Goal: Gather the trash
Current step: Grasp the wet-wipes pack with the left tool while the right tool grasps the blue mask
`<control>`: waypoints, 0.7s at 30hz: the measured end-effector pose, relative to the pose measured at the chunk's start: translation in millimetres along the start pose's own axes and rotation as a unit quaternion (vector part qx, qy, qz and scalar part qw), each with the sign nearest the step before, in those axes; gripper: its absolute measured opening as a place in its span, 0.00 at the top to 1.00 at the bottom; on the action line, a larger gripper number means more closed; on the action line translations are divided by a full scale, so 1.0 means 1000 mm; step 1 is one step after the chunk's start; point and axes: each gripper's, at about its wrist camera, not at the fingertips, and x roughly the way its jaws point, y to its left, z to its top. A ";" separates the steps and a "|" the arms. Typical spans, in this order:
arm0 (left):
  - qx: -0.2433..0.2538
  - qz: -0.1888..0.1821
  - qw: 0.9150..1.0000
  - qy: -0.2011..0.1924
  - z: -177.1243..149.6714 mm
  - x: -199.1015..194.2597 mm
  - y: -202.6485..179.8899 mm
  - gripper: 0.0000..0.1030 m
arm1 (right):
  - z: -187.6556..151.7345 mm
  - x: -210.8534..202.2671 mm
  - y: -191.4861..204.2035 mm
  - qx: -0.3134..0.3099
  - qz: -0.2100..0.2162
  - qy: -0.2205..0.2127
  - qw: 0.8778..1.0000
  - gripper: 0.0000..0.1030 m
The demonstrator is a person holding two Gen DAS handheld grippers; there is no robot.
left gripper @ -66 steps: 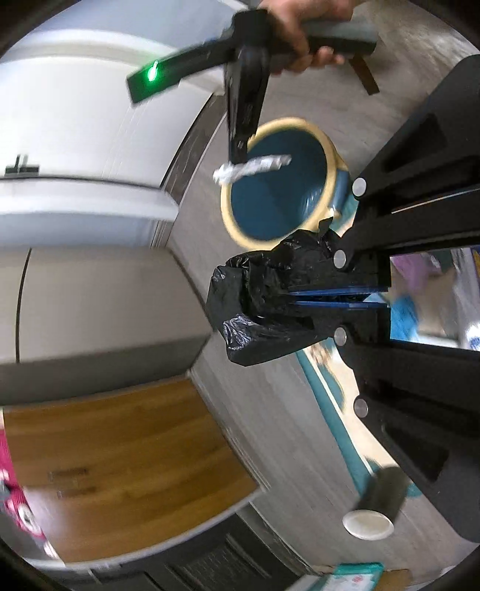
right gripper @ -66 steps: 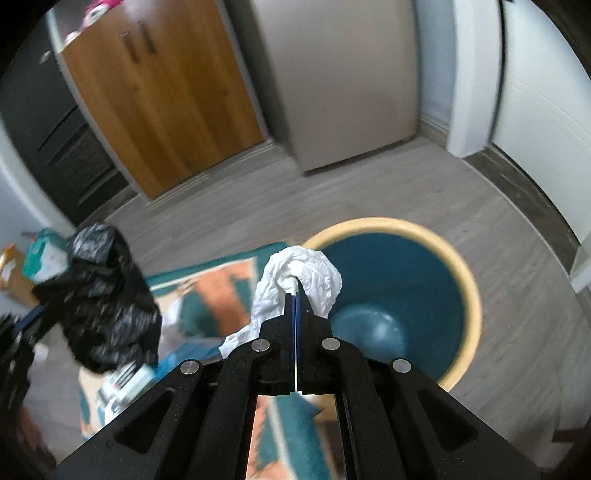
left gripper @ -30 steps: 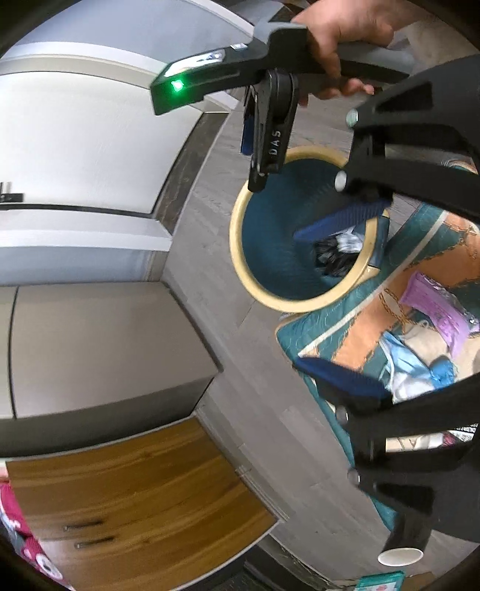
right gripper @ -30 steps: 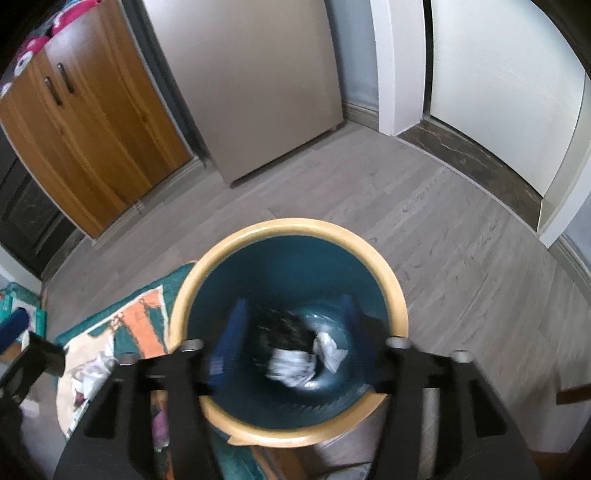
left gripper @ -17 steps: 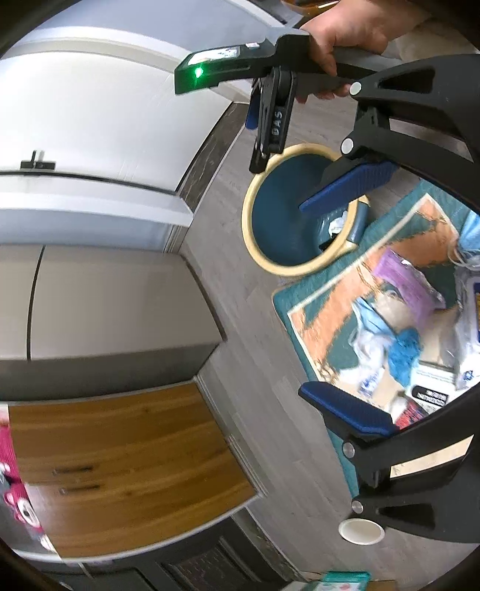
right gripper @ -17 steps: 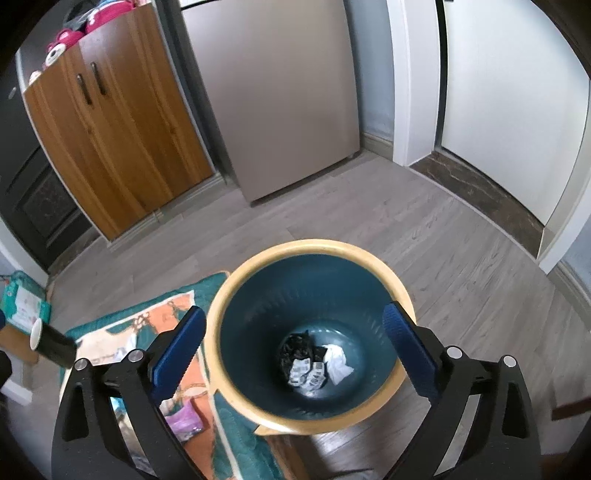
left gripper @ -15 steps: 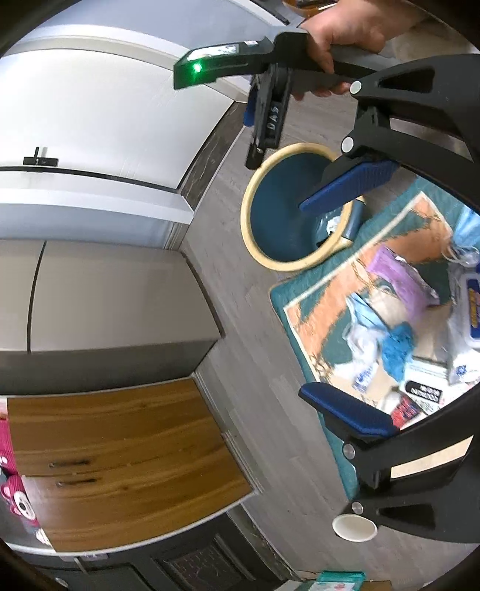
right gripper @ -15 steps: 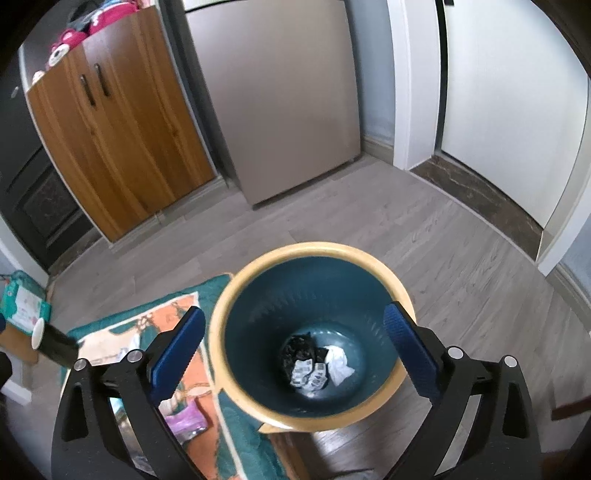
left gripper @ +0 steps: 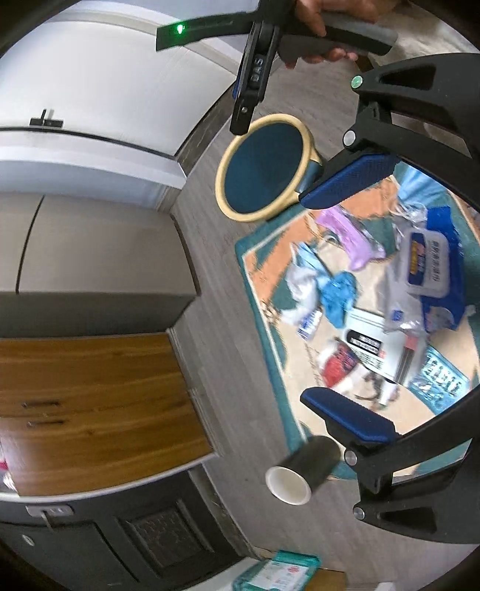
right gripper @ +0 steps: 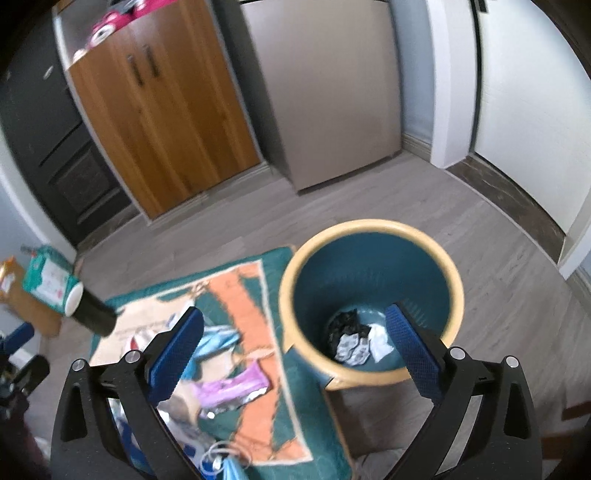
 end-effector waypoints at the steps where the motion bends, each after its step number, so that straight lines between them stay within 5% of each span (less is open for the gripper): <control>1: -0.003 0.002 1.000 0.002 -0.006 -0.001 0.004 0.07 | -0.005 -0.001 0.005 -0.002 0.006 0.004 1.000 0.05; 7: -0.017 0.003 1.000 0.022 -0.031 -0.003 0.012 0.07 | -0.047 0.000 0.024 0.026 0.040 0.058 0.997 0.05; 15: -0.011 0.026 0.999 0.038 -0.046 0.004 0.014 0.07 | -0.076 0.009 0.048 -0.010 0.015 0.093 0.995 0.05; 21: 0.000 0.038 0.995 0.097 -0.069 0.032 0.010 0.07 | -0.079 0.018 0.041 0.012 0.002 0.104 0.994 0.05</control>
